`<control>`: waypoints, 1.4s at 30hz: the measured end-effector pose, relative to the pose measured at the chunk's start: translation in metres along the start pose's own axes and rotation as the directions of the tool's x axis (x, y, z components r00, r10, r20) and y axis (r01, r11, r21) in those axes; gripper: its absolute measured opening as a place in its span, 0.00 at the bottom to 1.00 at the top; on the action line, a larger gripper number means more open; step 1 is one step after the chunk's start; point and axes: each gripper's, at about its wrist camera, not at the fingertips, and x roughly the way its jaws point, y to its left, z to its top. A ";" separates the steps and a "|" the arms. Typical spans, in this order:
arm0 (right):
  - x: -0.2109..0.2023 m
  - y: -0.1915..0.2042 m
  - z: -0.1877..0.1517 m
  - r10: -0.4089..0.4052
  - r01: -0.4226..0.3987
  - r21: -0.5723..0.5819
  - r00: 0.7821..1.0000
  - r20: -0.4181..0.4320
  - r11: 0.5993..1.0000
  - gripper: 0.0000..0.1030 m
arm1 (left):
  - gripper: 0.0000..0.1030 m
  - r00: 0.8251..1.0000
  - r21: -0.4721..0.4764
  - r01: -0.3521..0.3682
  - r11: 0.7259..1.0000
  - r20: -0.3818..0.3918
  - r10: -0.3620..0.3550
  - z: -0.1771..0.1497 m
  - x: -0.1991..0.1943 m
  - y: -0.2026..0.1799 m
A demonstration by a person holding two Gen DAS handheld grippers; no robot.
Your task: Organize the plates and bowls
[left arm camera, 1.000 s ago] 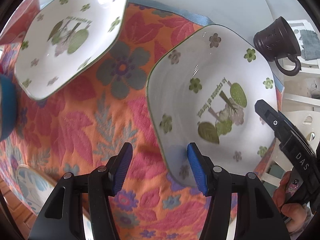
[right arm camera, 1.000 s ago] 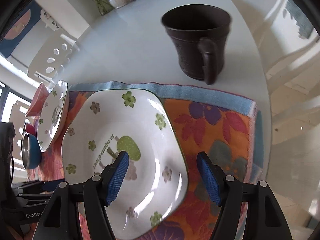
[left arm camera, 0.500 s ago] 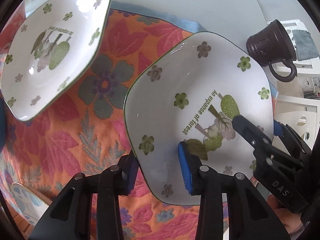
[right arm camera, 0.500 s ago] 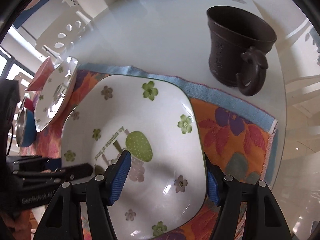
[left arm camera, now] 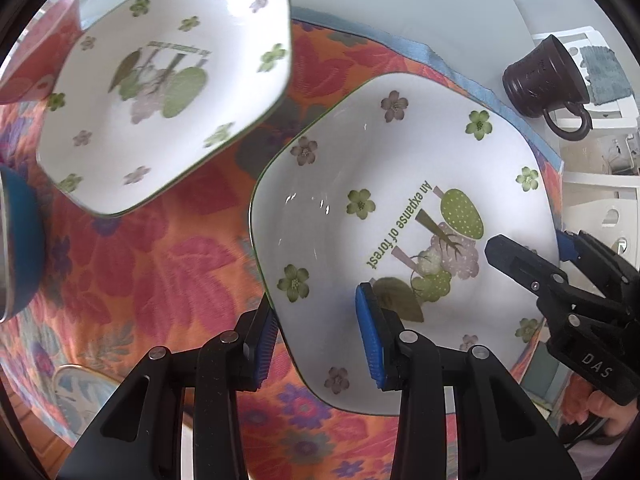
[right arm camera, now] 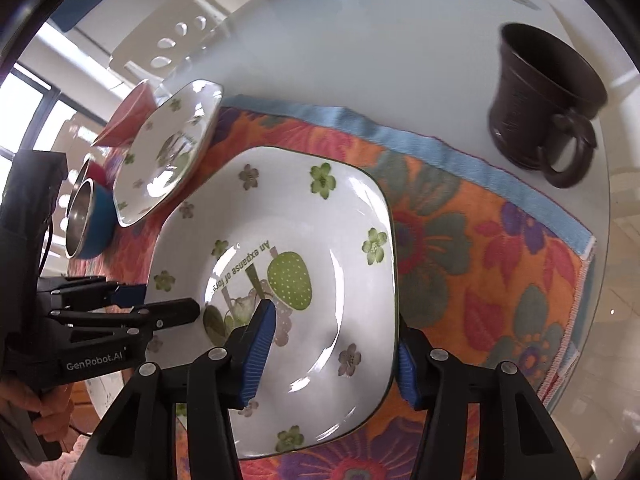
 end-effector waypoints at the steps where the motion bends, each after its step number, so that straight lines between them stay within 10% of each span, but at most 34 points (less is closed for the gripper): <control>1: -0.001 0.003 -0.001 0.002 -0.002 -0.003 1.000 0.002 1.000 0.52 | 0.34 1.000 0.001 0.001 1.000 0.005 -0.001 -0.002 -0.002 0.001; 12: 0.025 0.023 -0.026 0.000 -0.003 -0.019 0.993 -0.116 1.000 0.49 | 0.26 0.999 -0.018 0.036 0.999 -0.025 -0.037 -0.001 0.001 0.006; 42: -0.029 0.059 -0.009 0.082 -0.084 0.117 0.996 0.023 0.990 0.39 | 0.26 0.996 0.034 0.068 0.997 0.050 -0.070 -0.031 -0.106 0.074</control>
